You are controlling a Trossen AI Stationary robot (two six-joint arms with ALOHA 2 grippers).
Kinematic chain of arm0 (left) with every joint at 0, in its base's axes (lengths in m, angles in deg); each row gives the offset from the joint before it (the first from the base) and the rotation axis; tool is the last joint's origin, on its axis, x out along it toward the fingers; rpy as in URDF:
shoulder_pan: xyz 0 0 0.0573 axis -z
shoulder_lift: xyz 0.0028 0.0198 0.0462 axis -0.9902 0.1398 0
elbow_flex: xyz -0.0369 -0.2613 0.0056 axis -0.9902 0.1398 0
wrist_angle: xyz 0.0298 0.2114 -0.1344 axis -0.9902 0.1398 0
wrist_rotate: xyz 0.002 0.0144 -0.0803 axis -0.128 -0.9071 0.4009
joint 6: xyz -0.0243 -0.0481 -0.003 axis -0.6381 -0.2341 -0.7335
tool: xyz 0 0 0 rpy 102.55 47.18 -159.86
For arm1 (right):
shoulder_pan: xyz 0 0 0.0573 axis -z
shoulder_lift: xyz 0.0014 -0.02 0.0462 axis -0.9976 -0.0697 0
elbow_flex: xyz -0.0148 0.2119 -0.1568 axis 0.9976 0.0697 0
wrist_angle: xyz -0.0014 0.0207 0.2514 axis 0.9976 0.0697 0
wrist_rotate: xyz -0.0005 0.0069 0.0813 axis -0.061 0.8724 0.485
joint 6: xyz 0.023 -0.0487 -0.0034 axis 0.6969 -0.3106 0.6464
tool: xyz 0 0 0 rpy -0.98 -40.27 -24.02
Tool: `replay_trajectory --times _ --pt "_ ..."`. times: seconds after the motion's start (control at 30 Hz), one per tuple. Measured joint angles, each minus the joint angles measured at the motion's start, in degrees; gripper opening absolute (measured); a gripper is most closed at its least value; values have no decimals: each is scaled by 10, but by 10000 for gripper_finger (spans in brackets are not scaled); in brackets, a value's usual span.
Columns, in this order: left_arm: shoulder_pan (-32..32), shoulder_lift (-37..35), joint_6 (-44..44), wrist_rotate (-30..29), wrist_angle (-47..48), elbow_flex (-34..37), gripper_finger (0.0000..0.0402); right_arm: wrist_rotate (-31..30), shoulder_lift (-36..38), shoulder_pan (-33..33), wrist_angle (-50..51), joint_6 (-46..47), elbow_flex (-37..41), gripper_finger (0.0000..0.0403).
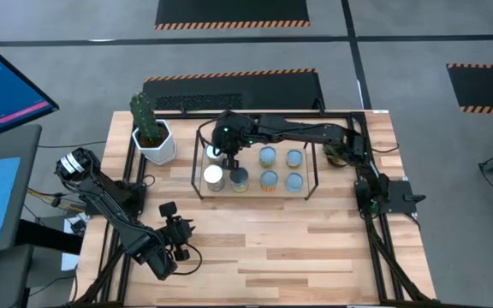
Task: Pick and place cans onto a shelf
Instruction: Adjust the canned goods on the shelf, then return to Home Position
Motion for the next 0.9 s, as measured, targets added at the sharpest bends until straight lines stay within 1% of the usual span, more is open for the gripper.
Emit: replay_trajectory --times 0.1,0.23,0.33,0.4,0.5,0.6,0.67,0.77,0.83,0.9 --pt "0 0 9 -2 0 0 89 -1 21 -7 20 1 -7 26" --pt "0 0 9 -2 5 0 89 1 73 -28 87 54 -8 25" --pt "0 0 13 0 8 0 89 2 117 -52 169 103 -8 25" --pt "0 0 13 15 11 0 89 2 143 -73 237 119 -8 27" --pt "0 0 3 58 11 0 89 2 182 -112 336 175 -8 29" --pt "0 0 -19 145 13 0 89 2 218 -156 408 250 -5 28" --pt "0 0 -27 196 14 0 89 -14 244 -194 417 296 5 27" --pt "0 0 -13 248 16 0 89 -49 277 -258 415 301 14 28" --pt "0 0 -66 252 9 0 89 -84 295 -309 416 337 16 29" --pt "0 0 -108 241 4 0 89 -130 310 -361 416 359 16 29"
